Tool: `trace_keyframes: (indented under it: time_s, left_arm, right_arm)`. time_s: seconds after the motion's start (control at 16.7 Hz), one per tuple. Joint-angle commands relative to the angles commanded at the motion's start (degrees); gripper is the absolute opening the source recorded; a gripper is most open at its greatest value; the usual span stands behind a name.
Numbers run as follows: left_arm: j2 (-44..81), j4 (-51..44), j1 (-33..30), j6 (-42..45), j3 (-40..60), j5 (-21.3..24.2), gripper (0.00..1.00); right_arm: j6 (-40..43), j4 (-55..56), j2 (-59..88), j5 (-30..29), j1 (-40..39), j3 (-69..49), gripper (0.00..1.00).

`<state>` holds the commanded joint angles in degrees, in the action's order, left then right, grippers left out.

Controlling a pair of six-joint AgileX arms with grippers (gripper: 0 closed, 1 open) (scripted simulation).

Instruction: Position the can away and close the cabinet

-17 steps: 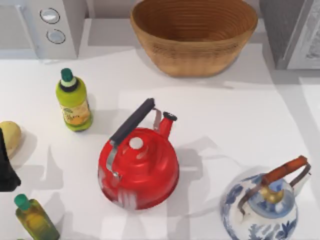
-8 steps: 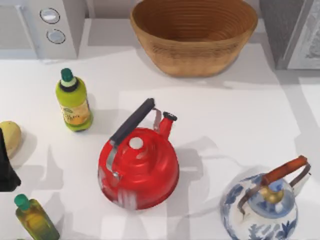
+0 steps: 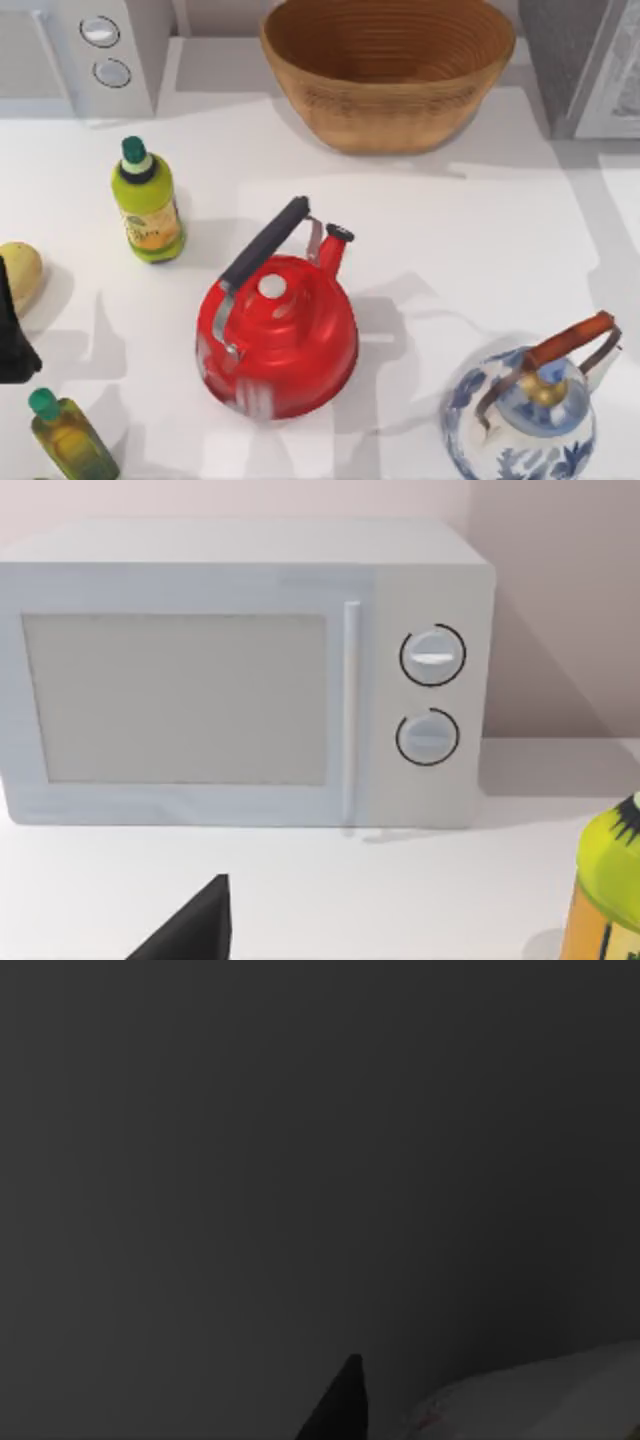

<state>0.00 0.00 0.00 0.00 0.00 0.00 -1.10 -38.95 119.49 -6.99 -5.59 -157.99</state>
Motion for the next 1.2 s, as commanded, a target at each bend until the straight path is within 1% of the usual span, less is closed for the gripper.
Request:
trace_keyframes:
  time_s: [0.66, 0.72, 1.2]
  left_arm:
    - [0.0, 0.0, 0.0, 0.0, 0.0, 0.0, 1.0]
    - [0.0, 0.0, 0.0, 0.0, 0.0, 0.0, 1.0]
    - [0.0, 0.0, 0.0, 0.0, 0.0, 0.0, 1.0]
  right_arm:
    - [0.0, 0.0, 0.0, 0.0, 0.0, 0.0, 0.98]
    - [0.0, 0.0, 0.0, 0.0, 0.0, 0.0, 1.0]
    - [0.0, 0.0, -0.01, 0.0, -0.13, 0.02, 1.0]
